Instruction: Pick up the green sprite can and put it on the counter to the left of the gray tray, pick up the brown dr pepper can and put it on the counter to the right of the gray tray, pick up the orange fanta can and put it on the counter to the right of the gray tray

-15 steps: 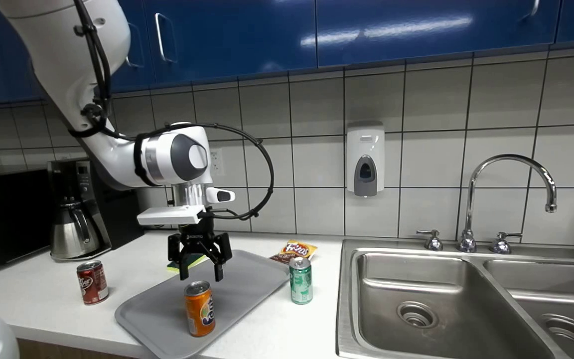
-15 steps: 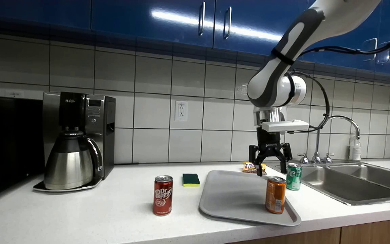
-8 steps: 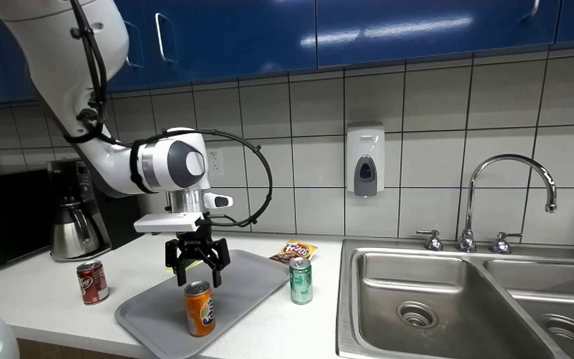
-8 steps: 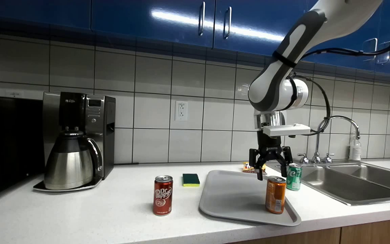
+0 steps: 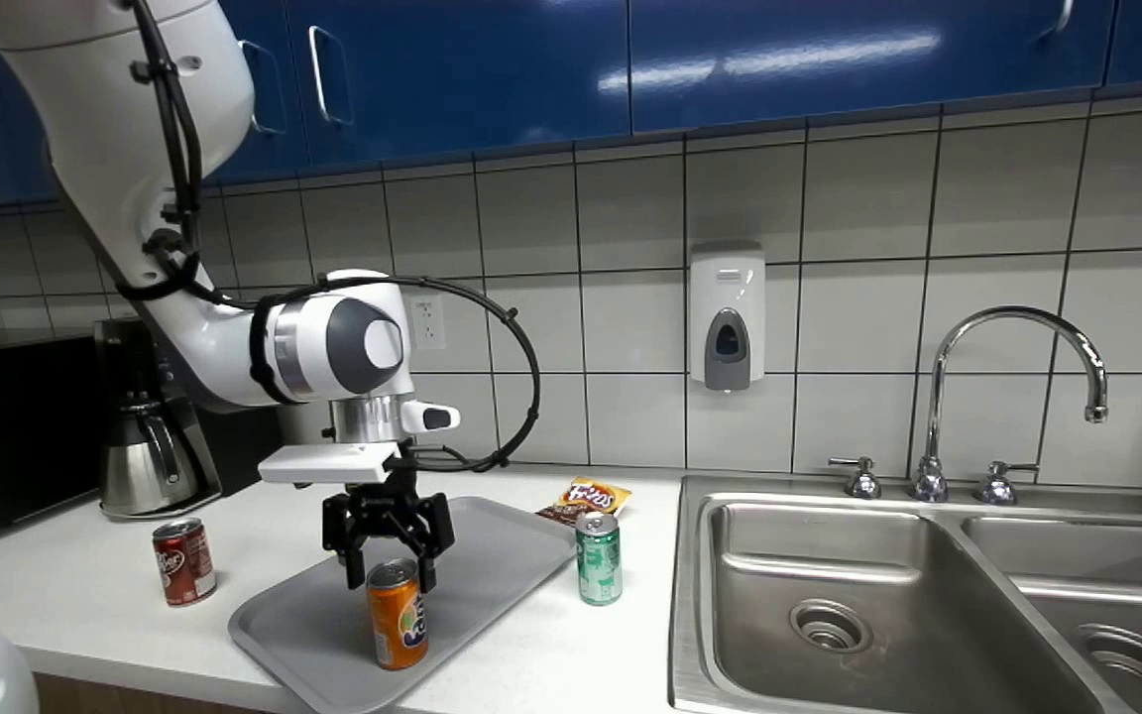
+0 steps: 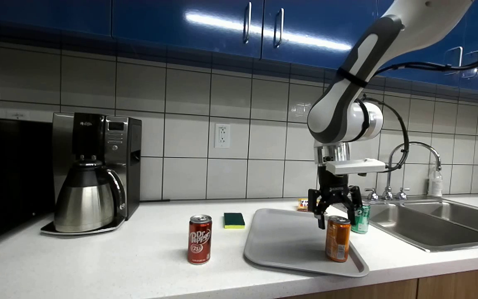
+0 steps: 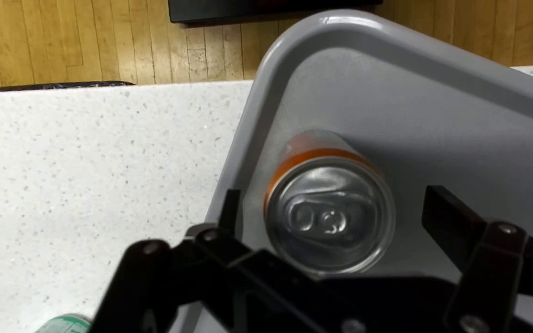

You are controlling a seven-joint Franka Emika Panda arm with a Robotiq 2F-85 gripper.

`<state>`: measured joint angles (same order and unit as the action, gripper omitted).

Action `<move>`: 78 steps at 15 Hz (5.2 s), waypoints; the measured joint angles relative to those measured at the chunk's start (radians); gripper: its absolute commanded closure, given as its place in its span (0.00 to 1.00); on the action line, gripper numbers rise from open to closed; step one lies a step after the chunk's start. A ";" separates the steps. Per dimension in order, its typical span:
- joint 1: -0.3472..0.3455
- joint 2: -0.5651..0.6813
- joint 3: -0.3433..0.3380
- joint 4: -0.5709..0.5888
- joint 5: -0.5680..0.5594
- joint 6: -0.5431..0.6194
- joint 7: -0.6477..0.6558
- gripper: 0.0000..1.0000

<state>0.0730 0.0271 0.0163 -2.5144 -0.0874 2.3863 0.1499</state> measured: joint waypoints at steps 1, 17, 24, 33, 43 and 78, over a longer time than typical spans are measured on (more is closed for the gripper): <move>0.000 0.000 0.000 -0.005 0.000 0.000 0.000 0.00; -0.001 0.001 -0.002 -0.020 0.000 0.014 0.000 0.00; -0.003 0.003 -0.003 -0.020 0.000 0.023 0.000 0.00; -0.004 0.009 -0.004 -0.020 0.000 0.032 0.000 0.62; -0.005 -0.006 -0.006 -0.020 0.000 0.078 0.000 0.62; -0.149 -0.127 -0.124 -0.091 0.003 0.095 0.001 0.62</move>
<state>-0.0758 -0.0994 -0.1079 -2.6058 -0.0842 2.4810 0.1509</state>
